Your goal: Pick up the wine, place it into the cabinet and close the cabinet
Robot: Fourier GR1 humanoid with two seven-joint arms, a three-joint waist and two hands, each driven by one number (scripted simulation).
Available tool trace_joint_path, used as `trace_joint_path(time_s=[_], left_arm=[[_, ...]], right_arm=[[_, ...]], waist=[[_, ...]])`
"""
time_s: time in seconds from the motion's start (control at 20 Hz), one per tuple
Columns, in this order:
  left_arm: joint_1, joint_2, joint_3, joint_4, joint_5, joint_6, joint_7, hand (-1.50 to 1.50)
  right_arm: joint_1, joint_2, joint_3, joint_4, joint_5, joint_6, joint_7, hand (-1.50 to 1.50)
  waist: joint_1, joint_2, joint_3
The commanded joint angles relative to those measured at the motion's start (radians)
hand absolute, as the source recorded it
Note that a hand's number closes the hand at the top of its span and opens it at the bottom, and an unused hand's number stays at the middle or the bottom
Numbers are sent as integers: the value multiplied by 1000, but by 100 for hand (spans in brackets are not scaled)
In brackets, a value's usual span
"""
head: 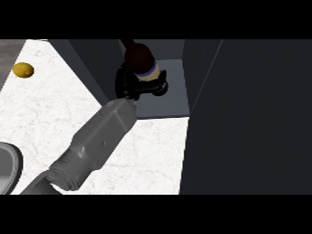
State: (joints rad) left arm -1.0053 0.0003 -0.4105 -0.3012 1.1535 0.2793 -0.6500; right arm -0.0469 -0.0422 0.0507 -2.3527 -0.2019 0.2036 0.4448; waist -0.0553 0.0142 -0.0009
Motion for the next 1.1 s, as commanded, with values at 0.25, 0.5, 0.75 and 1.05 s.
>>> trace_joint_path(time_s=[0.25, 0.5, 0.75, 1.05], left_arm=[[-29, 0, -6, 73, 37, -44, -8, 150], [-3, 0, -46, 24, 93, 6, 0, 150], [10, 0, -92, 27, 114, 24, -12, 150], [68, 0, -195, -74, 166, 74, -41, 150]], right_arm=[[-57, 24, 29, 59, 32, -20, -11, -150], [-35, 14, 32, 52, 9, 7, -27, -150], [-96, -9, -2, 55, -22, 6, 6, -150], [-80, 17, 40, 68, 16, -2, -18, -150]], waist=[[-12, 9, 0], [-39, 10, 0], [-46, 12, 0], [-65, 12, -1]])
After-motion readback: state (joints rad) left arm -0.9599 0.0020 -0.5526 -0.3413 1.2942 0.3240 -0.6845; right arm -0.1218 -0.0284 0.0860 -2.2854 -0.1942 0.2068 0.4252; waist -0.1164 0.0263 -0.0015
